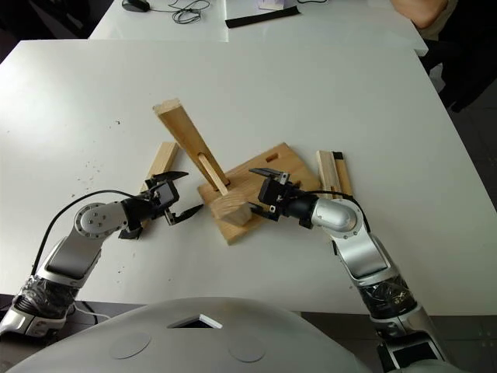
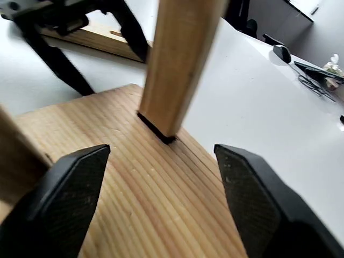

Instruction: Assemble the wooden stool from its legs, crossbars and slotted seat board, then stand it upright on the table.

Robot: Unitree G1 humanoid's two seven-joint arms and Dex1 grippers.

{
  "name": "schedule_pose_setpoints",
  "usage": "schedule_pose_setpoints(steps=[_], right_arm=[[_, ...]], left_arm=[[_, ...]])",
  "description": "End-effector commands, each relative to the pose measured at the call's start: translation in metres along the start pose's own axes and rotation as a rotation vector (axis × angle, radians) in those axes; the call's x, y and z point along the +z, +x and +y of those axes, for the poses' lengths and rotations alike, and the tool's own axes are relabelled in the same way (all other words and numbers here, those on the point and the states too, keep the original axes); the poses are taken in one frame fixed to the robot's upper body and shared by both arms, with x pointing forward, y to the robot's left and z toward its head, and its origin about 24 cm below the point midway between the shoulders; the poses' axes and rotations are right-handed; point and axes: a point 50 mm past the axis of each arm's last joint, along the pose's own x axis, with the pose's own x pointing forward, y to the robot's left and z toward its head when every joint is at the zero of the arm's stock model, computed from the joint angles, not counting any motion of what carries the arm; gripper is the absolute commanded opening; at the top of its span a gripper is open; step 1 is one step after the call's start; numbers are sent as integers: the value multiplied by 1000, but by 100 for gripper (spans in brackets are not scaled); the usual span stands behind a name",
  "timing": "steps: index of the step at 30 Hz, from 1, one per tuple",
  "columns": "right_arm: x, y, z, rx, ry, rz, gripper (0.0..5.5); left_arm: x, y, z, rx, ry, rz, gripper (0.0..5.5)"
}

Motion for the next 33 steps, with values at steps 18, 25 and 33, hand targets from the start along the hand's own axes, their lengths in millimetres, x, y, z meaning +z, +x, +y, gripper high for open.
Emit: schedule_pose_setpoints(steps=[18, 25, 33], right_arm=[[-5, -76, -45, -317, -5, 149, 359], [-31, -104, -47, -393, -10, 295, 359], [-50, -105, -33, -257, -97, 389, 359]], left_arm=[[16, -28, 27, 22, 15, 4, 457], [30, -53, -4, -340, -144, -7, 457], [31, -50, -28, -459, -199, 10, 457]])
